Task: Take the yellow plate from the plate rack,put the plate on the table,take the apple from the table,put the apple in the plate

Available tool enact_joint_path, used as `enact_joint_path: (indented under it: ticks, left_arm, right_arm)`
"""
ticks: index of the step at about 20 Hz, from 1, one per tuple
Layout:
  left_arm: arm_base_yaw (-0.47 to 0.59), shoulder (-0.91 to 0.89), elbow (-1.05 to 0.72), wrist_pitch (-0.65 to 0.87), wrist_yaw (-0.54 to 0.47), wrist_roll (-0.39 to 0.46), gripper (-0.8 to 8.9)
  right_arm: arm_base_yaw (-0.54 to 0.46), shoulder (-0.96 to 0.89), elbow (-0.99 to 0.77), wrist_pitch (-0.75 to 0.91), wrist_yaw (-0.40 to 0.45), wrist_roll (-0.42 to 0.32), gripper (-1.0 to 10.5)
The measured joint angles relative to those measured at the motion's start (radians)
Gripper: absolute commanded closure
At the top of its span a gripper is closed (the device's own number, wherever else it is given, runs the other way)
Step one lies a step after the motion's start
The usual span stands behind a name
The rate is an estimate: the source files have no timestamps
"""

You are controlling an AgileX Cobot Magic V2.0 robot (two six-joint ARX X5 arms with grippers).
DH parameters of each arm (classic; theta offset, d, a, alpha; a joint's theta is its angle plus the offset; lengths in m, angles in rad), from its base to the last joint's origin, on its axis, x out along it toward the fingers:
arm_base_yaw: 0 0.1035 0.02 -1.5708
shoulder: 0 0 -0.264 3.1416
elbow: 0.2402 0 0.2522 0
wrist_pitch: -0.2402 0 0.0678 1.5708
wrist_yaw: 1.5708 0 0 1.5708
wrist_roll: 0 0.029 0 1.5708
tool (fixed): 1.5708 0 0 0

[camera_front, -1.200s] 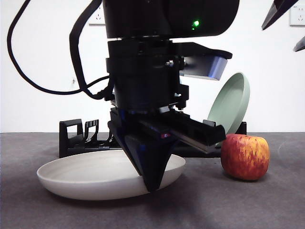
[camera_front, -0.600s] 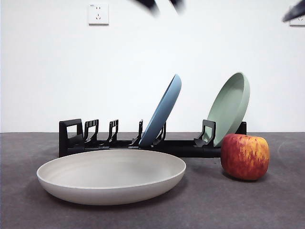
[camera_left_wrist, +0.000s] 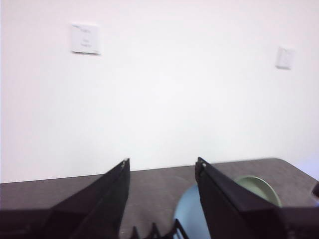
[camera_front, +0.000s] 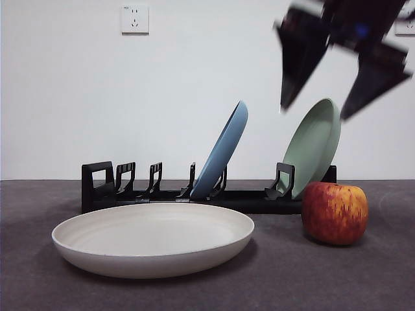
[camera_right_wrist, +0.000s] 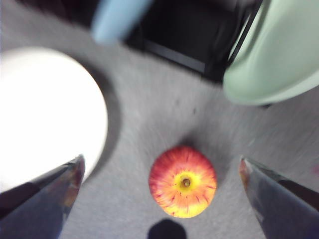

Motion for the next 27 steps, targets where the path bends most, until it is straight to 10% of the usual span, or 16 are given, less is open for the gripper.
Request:
enact_joint_path:
  ticks: [10,14,27]
  left_arm:
    - [0.000,-0.029,0.000,-0.074,-0.023,0.000,5.93]
    - [0.000,-0.029,0.000,-0.087,-0.024,0.000,5.93]
    - [0.000,-0.029,0.000,-0.092,-0.024,0.000,5.93]
  right_arm:
    - [0.000,0.343,0.000,0.000,0.000,0.010,3.7]
    - [-0.005,0.377,0.000,0.000,0.004,0.034,9.8]
    - [0.072,0.087,0.174,0.022,-0.092,0.099,9.6]
